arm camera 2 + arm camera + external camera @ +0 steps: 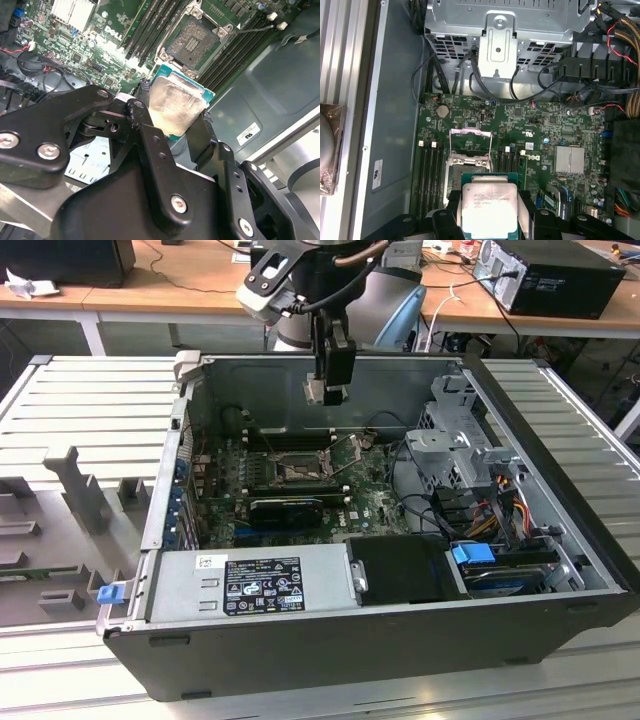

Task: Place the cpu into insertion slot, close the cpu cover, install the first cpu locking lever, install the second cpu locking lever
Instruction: 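Place the cpu into insertion slot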

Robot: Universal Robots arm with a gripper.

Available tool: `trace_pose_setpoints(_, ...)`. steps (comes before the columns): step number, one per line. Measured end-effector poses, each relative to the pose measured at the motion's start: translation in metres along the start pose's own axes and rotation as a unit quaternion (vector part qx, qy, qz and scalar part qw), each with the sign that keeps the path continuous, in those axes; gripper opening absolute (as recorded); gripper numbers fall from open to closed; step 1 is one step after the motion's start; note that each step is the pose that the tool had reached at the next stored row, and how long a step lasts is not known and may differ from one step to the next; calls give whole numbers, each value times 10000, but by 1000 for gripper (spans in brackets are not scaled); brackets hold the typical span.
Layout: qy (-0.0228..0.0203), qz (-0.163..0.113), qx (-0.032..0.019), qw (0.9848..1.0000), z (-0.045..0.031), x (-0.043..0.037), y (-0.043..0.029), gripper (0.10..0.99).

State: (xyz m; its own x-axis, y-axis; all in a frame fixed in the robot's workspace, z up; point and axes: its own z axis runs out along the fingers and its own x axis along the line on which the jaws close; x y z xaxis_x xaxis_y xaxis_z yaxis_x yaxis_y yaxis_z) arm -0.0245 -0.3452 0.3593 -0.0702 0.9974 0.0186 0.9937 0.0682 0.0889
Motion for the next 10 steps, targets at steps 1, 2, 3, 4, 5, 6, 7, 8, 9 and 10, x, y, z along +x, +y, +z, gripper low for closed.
trace_pose_setpoints(1, 0, 2, 0, 10000, 1, 0, 0, 533)
trace_pose_setpoints(2, 0, 4, 0, 10000, 1, 0, 0, 533)
trace_pose_setpoints(3, -1, 17, 0, 10000, 2, 0, 0, 533)
trace_pose_setpoints(4, -2, 33, -1, 10000, 6, 0, 0, 533)
trace_pose_setpoints(5, -5, 59, -1, 10000, 13, 0, -1, 533)
trace_pose_setpoints(6, -10, 115, -3, 9999, 22, 0, -2, 533)
trace_pose_setpoints(7, -14, 154, -2, 9999, 27, 0, -2, 533)
trace_pose_setpoints(8, -18, 211, -2, 9998, 38, 0, -3, 533)
trace_pose_setpoints(9, -25, 288, -1, 9996, 55, -1, -5, 533)
trace_pose_setpoints(10, -29, 326, 2, 9995, 68, -1, -6, 533)
